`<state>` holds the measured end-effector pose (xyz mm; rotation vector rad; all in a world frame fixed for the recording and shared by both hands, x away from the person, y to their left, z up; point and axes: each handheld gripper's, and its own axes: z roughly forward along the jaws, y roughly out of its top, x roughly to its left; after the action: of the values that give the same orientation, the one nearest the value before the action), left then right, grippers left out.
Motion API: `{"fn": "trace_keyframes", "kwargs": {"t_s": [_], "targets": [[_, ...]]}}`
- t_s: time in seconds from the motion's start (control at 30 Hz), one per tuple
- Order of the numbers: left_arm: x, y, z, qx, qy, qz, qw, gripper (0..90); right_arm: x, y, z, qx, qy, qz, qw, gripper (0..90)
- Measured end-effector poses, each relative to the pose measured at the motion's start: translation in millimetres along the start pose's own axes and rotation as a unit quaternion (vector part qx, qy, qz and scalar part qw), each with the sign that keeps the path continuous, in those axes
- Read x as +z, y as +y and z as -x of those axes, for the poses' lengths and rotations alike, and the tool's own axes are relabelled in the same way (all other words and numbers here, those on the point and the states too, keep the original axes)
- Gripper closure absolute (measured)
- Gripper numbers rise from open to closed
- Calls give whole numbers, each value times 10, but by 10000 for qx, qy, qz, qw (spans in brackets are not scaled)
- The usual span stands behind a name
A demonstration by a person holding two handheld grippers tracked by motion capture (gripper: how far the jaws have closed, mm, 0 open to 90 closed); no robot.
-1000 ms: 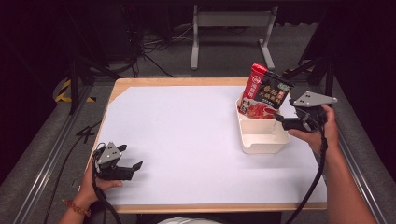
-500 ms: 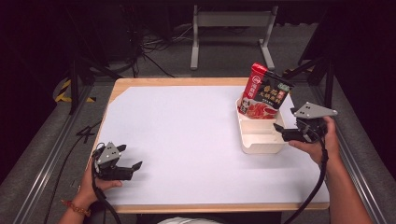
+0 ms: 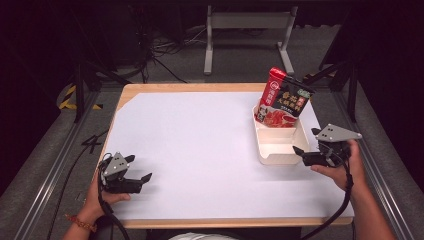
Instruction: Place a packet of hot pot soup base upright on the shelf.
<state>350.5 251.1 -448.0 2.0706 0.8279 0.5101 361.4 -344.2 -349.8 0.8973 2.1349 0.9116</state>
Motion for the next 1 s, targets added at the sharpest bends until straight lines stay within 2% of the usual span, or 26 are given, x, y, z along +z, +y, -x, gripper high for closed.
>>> {"fn": "trace_keyframes", "kwargs": {"t_s": [0.27,0.57,0.7,1.0], "targets": [[0,1,4,-5,-12,-5,10000,116,-30,-169,-55,57,-19,-22,10000,128],[-6,-3,6,-18,2,8,10000,115,-43,-286,-112,-24,-80,-65,9999,123],[-8,-4,5,-15,0,21,10000,114,-47,-362,-136,52,-60,-68,9999,119],[-9,-1,14,47,36,-4,10000,114,-25,-488,-247,-80,-222,-196,9995,114]]}}
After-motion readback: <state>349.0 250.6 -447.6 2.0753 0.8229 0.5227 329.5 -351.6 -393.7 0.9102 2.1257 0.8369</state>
